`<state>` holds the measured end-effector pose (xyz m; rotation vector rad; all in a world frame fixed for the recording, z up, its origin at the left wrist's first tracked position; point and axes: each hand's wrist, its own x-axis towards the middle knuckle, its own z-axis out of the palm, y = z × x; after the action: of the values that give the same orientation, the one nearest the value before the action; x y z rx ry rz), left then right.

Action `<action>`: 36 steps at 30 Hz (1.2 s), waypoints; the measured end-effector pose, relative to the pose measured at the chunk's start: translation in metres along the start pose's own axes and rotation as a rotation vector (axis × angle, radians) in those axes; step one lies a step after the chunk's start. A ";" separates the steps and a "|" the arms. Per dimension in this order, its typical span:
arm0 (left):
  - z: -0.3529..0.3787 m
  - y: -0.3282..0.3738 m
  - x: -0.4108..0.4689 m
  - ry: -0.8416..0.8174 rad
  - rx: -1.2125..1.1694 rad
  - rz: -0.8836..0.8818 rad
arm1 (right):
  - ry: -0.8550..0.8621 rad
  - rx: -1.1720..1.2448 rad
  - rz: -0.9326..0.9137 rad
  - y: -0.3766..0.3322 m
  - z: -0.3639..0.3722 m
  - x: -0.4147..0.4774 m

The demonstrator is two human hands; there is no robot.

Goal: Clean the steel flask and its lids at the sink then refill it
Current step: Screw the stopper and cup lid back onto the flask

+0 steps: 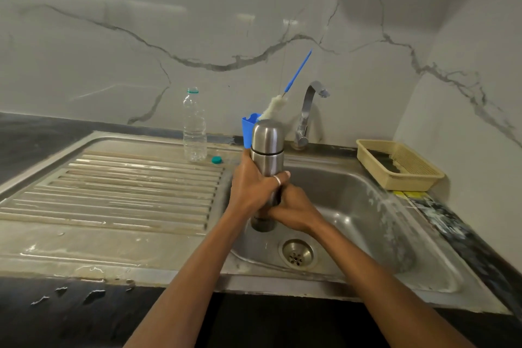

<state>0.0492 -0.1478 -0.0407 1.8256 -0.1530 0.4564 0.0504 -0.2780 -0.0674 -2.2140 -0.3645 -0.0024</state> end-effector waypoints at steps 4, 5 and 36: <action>-0.035 0.030 0.015 -0.056 0.025 0.061 | 0.049 0.122 -0.121 -0.036 0.000 0.012; -0.045 0.036 0.018 -0.065 0.042 0.079 | 0.079 0.141 -0.144 -0.048 0.002 0.016; -0.238 -0.061 0.047 -0.010 0.071 -0.042 | -0.006 0.034 -0.106 -0.161 0.163 0.110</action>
<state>0.0580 0.1014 -0.0209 1.8975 -0.1067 0.4281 0.0933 -0.0304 -0.0306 -2.1597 -0.4810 -0.0465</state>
